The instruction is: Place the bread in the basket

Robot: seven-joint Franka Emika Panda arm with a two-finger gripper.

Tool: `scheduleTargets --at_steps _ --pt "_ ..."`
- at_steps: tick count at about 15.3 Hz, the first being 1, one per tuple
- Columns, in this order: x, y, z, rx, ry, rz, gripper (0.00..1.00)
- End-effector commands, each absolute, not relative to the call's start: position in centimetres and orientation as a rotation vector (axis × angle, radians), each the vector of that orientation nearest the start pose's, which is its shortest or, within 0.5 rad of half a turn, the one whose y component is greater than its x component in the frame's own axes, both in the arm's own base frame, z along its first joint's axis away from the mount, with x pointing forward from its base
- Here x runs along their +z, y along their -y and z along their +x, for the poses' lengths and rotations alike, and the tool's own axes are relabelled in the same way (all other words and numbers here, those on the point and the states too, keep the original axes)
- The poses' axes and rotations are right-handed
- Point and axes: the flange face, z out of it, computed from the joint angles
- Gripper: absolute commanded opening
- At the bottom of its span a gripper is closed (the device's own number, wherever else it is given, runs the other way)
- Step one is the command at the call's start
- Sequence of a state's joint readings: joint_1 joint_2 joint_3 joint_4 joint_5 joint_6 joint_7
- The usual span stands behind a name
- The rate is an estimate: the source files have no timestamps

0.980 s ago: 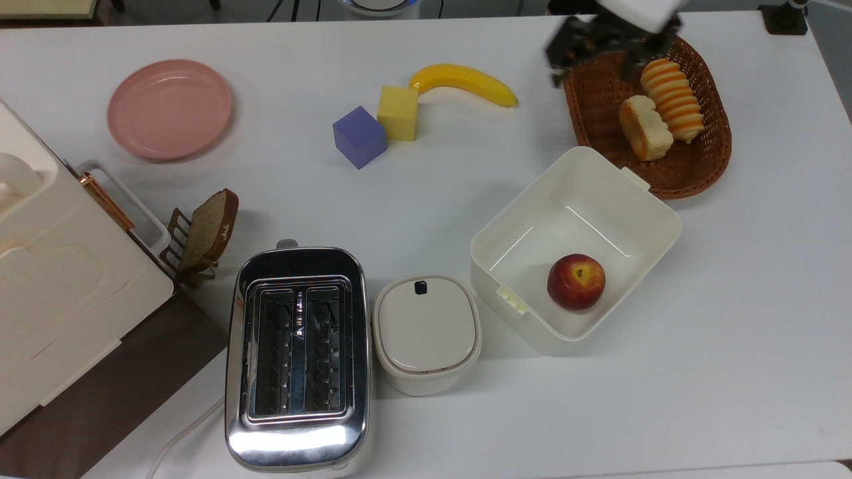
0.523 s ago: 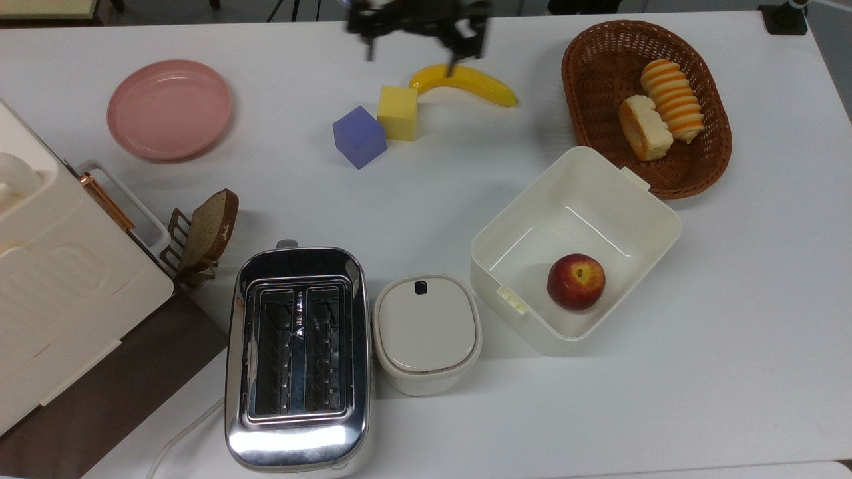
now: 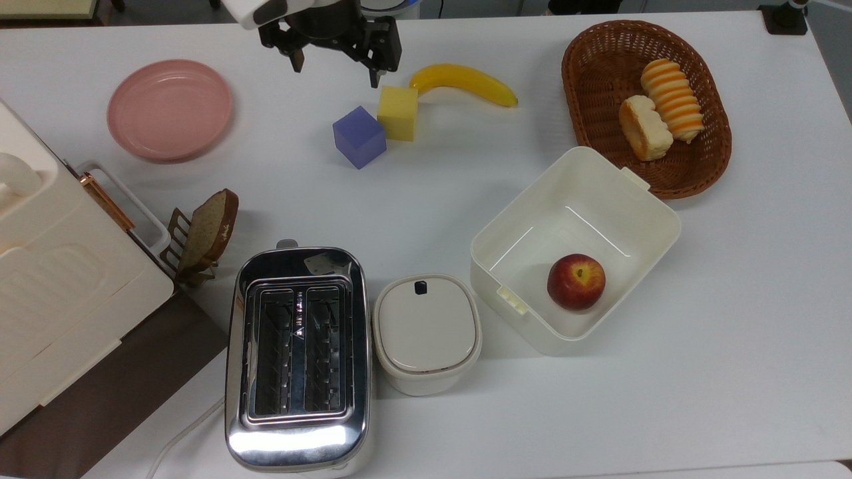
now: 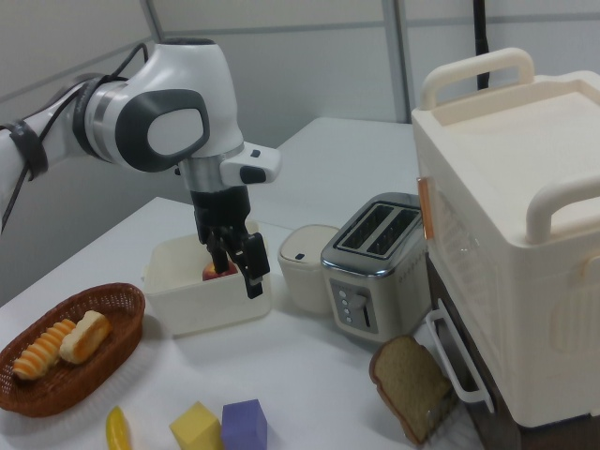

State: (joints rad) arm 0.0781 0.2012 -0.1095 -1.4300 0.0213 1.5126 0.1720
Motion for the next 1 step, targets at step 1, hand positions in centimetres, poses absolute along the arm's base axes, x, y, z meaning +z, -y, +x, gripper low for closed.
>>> scheduleTargets --at_steps 1 --pt "57.33 0.93 60.48 0.144 -0.279 -3.101 1.00"
